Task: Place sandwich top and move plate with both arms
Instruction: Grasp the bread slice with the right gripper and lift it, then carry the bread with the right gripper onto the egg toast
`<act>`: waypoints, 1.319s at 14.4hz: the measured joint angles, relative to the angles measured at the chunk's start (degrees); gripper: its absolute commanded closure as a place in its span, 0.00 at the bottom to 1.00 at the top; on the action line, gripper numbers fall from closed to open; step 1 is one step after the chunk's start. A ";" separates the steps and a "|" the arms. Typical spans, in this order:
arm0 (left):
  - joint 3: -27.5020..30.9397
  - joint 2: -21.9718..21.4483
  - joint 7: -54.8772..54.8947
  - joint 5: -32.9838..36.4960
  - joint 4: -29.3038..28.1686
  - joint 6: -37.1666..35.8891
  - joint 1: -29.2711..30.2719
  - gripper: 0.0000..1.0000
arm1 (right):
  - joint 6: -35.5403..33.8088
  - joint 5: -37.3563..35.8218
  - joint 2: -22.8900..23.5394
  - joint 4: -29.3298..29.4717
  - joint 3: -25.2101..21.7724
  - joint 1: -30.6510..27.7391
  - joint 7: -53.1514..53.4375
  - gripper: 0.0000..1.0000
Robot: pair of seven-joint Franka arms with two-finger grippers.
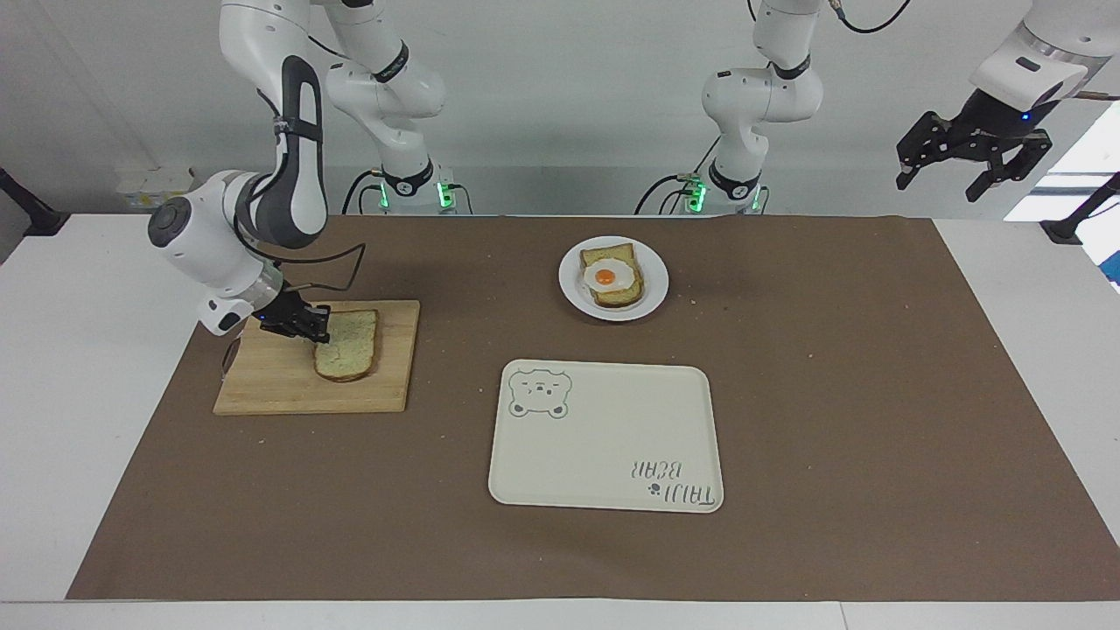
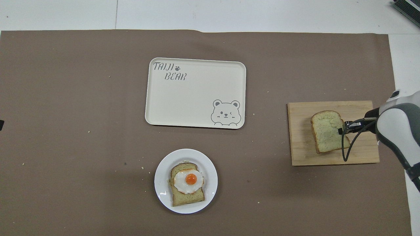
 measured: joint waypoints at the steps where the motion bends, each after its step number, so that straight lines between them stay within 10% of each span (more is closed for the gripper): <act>1: 0.00 0.00 0.00 0.00 0.00 0.00 0.00 0.00 | -3.60 0.00 -0.31 1.88 0.02 0.00 0.00 1.00; 10: 0.00 0.00 0.00 0.00 0.00 0.00 0.00 0.00 | -16.08 4.12 -2.22 6.42 1.15 2.80 -0.04 1.00; 19: 0.00 0.00 0.00 0.00 0.00 0.00 0.00 0.00 | -11.02 4.75 -2.49 4.74 1.97 18.28 13.56 1.00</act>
